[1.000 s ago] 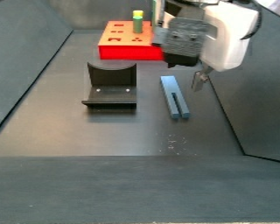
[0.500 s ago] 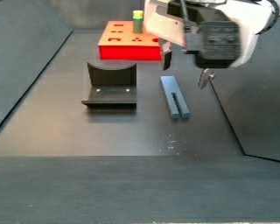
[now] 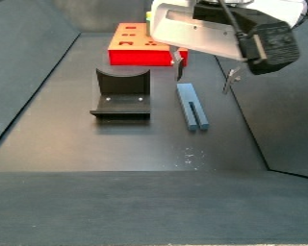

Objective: Pick up the double-square object. Move up. Rotate the double-square object. Place the double-square object on the fixture. Regrasp the double-square object. Move to above the board. Insert the double-square object.
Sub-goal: Rotate the double-square object.

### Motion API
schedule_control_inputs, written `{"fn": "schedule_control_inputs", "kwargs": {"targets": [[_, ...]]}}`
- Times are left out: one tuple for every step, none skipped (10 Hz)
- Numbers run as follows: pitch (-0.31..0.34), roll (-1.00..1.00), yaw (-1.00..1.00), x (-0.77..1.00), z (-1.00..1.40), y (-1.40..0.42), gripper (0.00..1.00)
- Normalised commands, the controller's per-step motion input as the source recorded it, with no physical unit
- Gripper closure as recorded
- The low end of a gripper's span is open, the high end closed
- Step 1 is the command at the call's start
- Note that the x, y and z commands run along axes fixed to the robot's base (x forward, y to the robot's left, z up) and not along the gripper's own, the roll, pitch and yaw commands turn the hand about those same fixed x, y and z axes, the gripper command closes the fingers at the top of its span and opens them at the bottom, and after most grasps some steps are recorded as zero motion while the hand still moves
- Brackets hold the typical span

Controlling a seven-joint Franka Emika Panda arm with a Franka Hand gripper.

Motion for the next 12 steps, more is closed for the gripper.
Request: {"fn": "schedule_control_inputs", "kwargs": {"targets": [[-0.024,-0.01,1.0,0.03,-0.03,0.0,0.0],[-0.028,-0.01,1.0,0.03,-0.03,0.0,0.0],[-0.037,-0.01,1.0,0.03,-0.04,0.0,0.0],[-0.041,-0.01,0.86,0.03,-0.04,0.0,0.0],[-0.041,-0.01,0.54,0.03,-0.04,0.0,0.0],[-0.04,-0.01,0.35,0.03,-0.04,0.0,0.0],[-0.04,-0.01,0.23,0.03,-0.04,0.0,0.0],[0.0,0.0,0.0,0.0,-1.0,0.0,0.0],[-0.014,0.0,-0.05,0.01,-1.0,0.0,0.0],[-0.029,-0.01,-0.04,0.02,-1.0,0.0,0.0],[-0.036,-0.02,-0.03,0.02,-1.0,0.0,0.0],[-0.047,-0.06,-0.02,0.03,-1.0,0.0,0.0]]}}
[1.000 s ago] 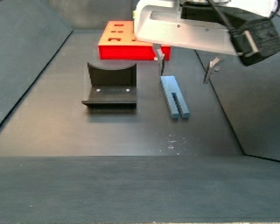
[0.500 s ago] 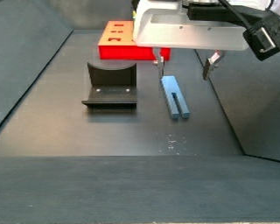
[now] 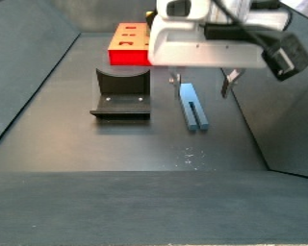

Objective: Pick up the double-square object. Move up. Rotate the double-square object. Place the double-square object on the fixture. Regrasp the double-square object. Move to above the board. Insert the double-square object.
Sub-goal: Rotate the double-square object.

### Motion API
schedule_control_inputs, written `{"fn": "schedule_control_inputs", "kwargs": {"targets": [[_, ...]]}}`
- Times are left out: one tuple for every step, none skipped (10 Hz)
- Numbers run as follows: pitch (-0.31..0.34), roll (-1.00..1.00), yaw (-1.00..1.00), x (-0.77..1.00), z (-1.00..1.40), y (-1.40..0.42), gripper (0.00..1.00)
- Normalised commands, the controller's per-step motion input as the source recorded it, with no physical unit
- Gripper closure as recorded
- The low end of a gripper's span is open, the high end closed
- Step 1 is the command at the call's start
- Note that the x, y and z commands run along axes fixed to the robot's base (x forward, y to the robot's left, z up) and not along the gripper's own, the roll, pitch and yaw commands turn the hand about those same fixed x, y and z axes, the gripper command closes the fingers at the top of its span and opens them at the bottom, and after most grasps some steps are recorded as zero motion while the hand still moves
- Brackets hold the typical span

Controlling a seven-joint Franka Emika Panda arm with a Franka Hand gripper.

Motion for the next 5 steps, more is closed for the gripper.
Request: {"fn": "schedule_control_inputs", "kwargs": {"targets": [[-0.053,-0.07,-0.01,0.04,-1.0,0.0,0.0],[-0.057,-0.1,-0.01,0.05,-0.97,0.01,0.0],[-0.067,-0.11,0.0,0.05,-0.82,0.01,0.0],[-0.075,-0.13,0.0,0.04,-0.73,0.01,0.0],[-0.085,-0.14,0.01,0.04,-0.64,0.01,0.0]]}}
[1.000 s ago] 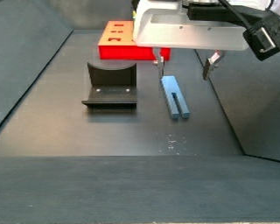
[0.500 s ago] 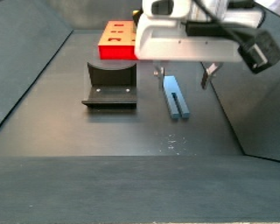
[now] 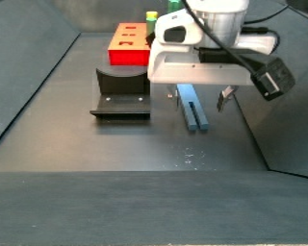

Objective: Pick up the double-square object. Move up. Rotate the double-square object. Place the double-square object on the fixture. Regrasp the double-square object. Move to above the board. Insert the double-square object.
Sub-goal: Rotate the double-square object, then move up.

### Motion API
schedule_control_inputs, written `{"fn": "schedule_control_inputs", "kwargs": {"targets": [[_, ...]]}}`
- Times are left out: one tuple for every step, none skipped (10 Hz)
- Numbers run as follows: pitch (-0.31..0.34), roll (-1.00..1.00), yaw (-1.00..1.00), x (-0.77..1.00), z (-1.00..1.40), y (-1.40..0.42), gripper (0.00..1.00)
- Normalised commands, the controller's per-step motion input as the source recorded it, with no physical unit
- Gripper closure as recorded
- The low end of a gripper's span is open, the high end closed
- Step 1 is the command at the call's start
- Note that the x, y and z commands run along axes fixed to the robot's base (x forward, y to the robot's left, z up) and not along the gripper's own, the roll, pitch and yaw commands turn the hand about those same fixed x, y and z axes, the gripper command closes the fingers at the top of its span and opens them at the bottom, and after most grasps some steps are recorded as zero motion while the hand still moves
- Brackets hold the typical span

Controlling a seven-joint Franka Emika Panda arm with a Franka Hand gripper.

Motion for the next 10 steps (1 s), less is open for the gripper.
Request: {"fn": "schedule_control_inputs", "kwargs": {"targets": [[-0.092,-0.15,0.01,0.04,-0.55,0.01,0.0],[-0.098,-0.16,0.01,0.04,-0.5,0.02,0.0],[-0.106,-0.17,0.0,0.03,-0.37,0.02,0.0],[-0.109,-0.17,0.0,0.03,-0.33,0.02,0.0],[-0.116,-0.18,-0.01,0.03,-0.24,0.02,0.0],[-0.123,-0.19,-0.01,0.03,-0.17,0.02,0.0],[0.0,0.0,0.0,0.0,0.0,0.0,1.0],[0.0,0.0,0.0,0.0,0.83,0.0,1.0],[0.015,0.0,0.0,-0.02,0.8,0.0,1.0],[0.026,0.01,-0.01,-0.03,0.74,0.0,1.0]]}}
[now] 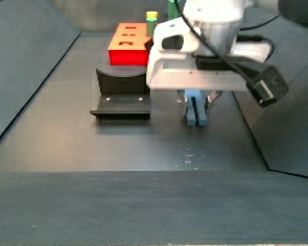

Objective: Pick up the double-square object. Move up. Rotate the double-square object. Place the double-square object on the fixture. Regrasp the double-square object. Move to above the board. Insert the double-square object.
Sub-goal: Move up, then place the double-square object on the fixture.

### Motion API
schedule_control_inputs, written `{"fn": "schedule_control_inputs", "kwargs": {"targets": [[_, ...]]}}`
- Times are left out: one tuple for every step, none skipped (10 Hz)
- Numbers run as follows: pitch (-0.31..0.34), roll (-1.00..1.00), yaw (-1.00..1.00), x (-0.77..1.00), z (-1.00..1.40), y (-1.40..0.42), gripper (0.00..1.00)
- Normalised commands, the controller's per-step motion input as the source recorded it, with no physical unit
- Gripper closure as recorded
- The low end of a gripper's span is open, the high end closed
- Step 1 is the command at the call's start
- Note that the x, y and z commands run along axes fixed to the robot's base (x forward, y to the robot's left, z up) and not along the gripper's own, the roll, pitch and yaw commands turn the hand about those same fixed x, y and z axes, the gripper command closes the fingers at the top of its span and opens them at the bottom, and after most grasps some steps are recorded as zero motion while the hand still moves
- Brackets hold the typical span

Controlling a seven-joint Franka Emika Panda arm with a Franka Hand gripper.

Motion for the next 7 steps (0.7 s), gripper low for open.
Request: {"fn": "schedule_control_inputs", "kwargs": {"targets": [[0.053,0.03,-0.02,-0.02,0.55,0.0,1.0],[0.062,0.05,-0.02,-0.01,0.46,0.01,1.0],[0.075,0.07,-0.02,-0.02,0.28,0.0,1.0],[0.075,0.08,-0.02,-0.02,0.2,0.0,1.0],[0.0,0.0,0.0,0.0,1.0,0.0,1.0],[0.013,0.0,0.01,0.0,1.0,0.0,1.0],[0.025,0.01,0.0,-0.01,1.0,0.0,1.0]]}}
